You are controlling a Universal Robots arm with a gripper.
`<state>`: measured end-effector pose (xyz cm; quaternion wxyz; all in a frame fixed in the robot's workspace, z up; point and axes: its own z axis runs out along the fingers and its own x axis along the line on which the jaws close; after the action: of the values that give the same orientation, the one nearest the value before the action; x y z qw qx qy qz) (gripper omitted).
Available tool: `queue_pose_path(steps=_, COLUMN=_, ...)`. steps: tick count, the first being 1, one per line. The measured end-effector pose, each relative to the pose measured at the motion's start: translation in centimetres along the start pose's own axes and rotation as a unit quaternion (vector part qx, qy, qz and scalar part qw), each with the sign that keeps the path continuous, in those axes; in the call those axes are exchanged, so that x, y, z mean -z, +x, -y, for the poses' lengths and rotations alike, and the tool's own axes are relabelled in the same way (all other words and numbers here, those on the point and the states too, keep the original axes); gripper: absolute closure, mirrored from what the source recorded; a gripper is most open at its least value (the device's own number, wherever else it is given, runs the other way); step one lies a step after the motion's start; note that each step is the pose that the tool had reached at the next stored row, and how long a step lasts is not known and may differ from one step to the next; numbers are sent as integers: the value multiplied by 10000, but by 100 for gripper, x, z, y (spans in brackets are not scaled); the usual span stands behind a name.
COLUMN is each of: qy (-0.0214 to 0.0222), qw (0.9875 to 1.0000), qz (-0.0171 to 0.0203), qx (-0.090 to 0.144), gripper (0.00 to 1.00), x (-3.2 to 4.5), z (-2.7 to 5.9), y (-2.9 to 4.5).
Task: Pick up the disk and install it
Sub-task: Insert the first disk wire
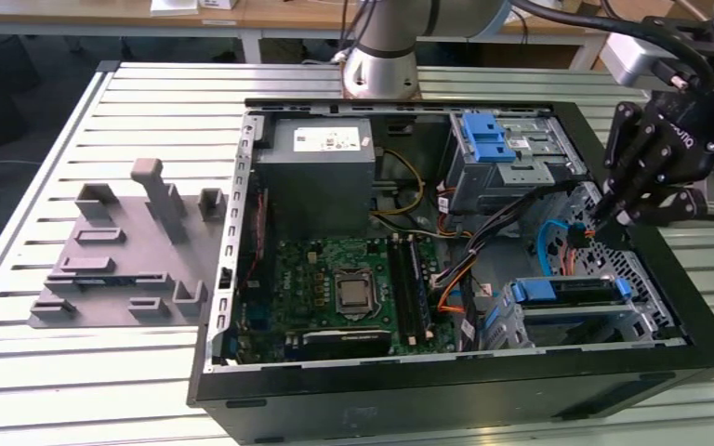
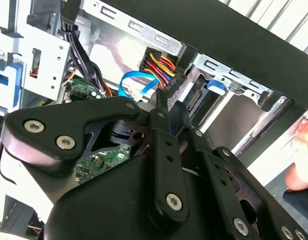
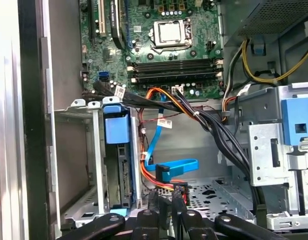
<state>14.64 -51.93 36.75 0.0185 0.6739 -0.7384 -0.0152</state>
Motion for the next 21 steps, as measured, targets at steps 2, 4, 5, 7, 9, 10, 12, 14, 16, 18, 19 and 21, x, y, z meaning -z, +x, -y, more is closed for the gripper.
queue_pose_path(steps=2, qy=-10, qw=10000, qz=-3, qx=-24, gripper=75, x=-7, z=10, y=-16)
queue_pose_path(steps=4, qy=-19, qw=10000, qz=-6, qx=-52, gripper=74, x=-19, z=24, y=-26)
queue_pose_path(steps=5, qy=-20, qw=10000, qz=-8, qx=-72, gripper=68, x=-28, z=29, y=-28)
queue_pose_path(steps=7, qy=-20, qw=9999, qz=-15, qx=-111, gripper=68, x=-43, z=34, y=-31)
queue_pose_path(steps=9, qy=-18, qw=9999, qz=-30, qx=-147, gripper=68, x=-61, z=35, y=-32)
queue_pose_path(steps=10, qy=-17, qw=9999, qz=-45, qx=-162, gripper=68, x=-70, z=36, y=-32)
queue_pose_path(steps=12, qy=-13, qw=9998, qz=-79, qx=-187, gripper=68, x=-90, z=38, y=-33)
queue_pose_path(steps=14, qy=-11, qw=9997, qz=-103, qx=-207, gripper=68, x=-106, z=41, y=-37)
queue_pose_path(steps=16, qy=-9, qw=9997, qz=-125, qx=-226, gripper=68, x=-119, z=47, y=-42)
queue_pose_path(steps=18, qy=-5, qw=9996, qz=-156, qx=-244, gripper=68, x=-128, z=54, y=-50)
queue_pose_path(steps=19, qy=-4, qw=9995, qz=-170, qx=-251, gripper=69, x=-131, z=58, y=-58)
queue_pose_path(steps=21, qy=-5, qw=9995, qz=-171, qx=-254, gripper=76, x=-136, z=63, y=-63)
